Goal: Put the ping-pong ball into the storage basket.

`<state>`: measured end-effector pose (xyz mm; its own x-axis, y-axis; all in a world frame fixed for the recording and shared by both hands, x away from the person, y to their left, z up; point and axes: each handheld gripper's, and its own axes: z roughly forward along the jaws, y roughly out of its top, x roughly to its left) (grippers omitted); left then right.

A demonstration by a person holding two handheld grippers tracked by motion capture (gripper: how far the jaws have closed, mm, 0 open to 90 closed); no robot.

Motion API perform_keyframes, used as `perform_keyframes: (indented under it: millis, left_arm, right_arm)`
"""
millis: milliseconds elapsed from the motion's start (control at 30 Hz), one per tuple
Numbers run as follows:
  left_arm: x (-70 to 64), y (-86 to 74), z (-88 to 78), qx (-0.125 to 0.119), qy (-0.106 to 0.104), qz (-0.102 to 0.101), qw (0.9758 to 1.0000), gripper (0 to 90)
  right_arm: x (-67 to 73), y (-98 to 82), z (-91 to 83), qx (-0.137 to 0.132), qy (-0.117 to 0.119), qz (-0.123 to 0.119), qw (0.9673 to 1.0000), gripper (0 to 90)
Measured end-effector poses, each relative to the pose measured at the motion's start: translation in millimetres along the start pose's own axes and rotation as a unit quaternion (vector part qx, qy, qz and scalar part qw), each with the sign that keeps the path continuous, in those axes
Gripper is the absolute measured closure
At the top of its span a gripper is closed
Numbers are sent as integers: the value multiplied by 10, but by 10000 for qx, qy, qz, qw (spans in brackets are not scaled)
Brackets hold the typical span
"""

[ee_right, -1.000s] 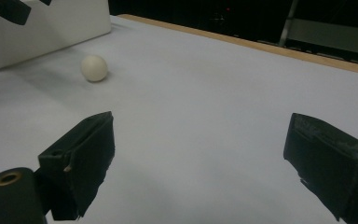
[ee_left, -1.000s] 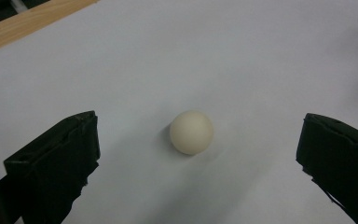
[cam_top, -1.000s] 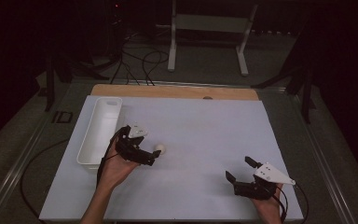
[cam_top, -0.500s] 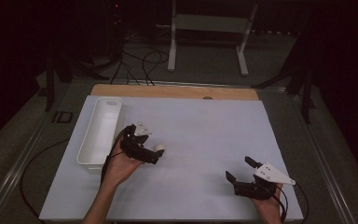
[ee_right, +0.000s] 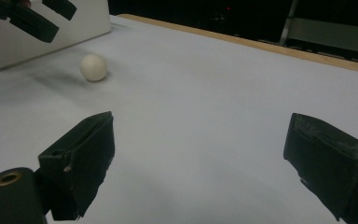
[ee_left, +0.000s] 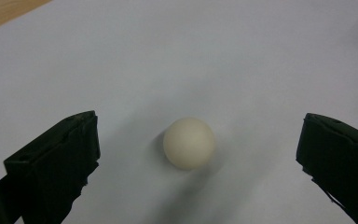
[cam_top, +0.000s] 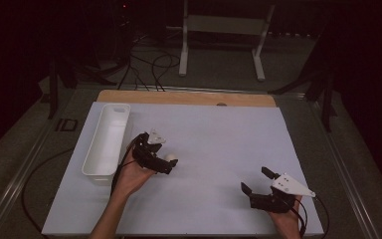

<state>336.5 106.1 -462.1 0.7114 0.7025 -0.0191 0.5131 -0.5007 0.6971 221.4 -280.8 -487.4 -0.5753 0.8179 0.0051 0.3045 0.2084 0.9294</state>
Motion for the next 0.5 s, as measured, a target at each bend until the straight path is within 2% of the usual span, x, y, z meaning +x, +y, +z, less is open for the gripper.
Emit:
perform_keyframes:
  millis: [167, 500]
  left_arm:
    - [21, -2, 39, 31, -65, -121, 9999, 0]
    - [32, -5, 110, 121, -22, -152, 9998, 0]
  right_arm:
    - [0, 0, -5, 0, -5, 8, 10000, 83]
    - [2, 0, -6, 7, -7, 6, 10000, 83]
